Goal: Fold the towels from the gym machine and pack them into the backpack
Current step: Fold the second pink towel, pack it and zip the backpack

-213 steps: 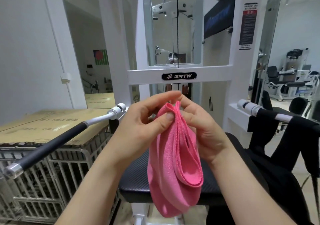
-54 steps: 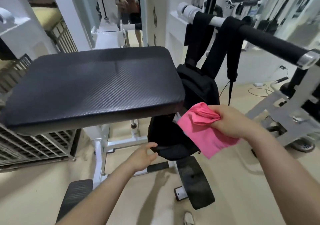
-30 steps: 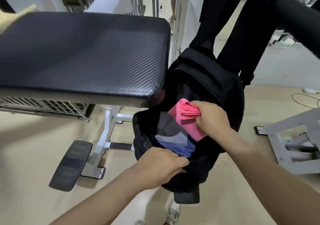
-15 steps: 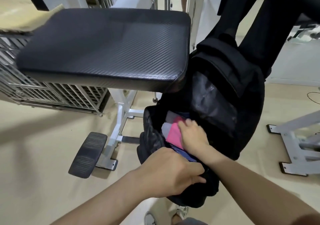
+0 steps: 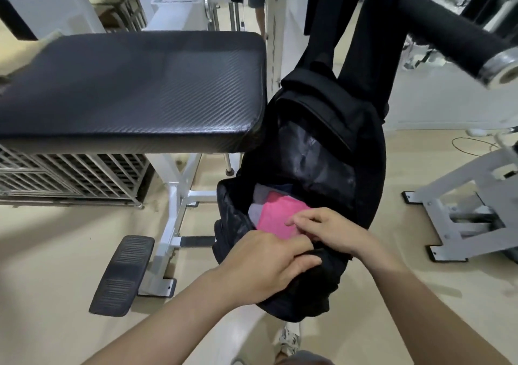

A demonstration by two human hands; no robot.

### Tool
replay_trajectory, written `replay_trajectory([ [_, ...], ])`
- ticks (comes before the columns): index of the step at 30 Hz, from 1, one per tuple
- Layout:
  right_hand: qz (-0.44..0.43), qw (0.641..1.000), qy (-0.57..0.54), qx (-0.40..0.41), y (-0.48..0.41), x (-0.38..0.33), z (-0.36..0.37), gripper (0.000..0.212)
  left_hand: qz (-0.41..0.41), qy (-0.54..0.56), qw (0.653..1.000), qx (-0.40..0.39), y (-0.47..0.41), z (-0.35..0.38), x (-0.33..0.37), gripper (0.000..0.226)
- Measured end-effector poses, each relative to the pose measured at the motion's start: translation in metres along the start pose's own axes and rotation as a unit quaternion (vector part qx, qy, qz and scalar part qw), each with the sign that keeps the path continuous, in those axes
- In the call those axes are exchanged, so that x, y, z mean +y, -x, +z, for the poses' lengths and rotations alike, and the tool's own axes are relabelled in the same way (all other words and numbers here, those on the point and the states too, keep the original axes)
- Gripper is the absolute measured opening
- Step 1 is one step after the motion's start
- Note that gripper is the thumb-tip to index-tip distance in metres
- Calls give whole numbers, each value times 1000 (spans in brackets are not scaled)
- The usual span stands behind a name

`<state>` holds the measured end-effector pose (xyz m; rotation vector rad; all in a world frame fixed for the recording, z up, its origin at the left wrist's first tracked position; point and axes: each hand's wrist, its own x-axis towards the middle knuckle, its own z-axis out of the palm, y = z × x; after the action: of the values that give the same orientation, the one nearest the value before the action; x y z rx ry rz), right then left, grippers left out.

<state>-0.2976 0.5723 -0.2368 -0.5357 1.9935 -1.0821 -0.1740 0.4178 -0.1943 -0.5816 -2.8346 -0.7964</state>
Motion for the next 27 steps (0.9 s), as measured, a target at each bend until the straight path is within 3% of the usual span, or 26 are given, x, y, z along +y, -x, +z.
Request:
replay_trajectory([
  [4, -41, 998, -39, -40, 77, -16, -6, 56, -30, 16, 999, 2, -9, 7, 7, 30],
  [8, -73, 997, 19, 8, 107, -16, 9, 26, -108, 104, 989, 9, -22, 14, 30, 28],
  [11, -102, 991, 41, 77, 113, -14, 14, 15, -87, 142, 986, 20, -27, 13, 46, 26],
  [14, -115, 985, 58, 113, 119, -9, 3, 23, -22, 36, 999, -20, -23, 0, 28, 32],
  [16, -96, 987, 59, 112, 127, -7, -11, 19, -44, -41, 998, -36, -19, 2, -3, 37],
  [19, -56, 984, 119, 121, 136, -11, -28, 17, -81, -54, 995, -34, -18, 15, -27, 22],
  [21, -28, 953, 266, 142, 135, -22, -28, 3, -59, -40, 996, -49, -28, 29, -17, 28],
  [23, 5, 890, 426, 163, 124, -33, -15, 33, -33, -28, 998, -47, -40, 38, 0, 28],
  [25, 3, 848, 485, 214, 104, -33, 2, 63, -26, 4, 999, -28, -49, 43, 12, 24],
  [27, -11, 834, 486, 262, 86, -21, 0, 63, -42, 59, 997, -7, -55, 38, 20, 24],
])
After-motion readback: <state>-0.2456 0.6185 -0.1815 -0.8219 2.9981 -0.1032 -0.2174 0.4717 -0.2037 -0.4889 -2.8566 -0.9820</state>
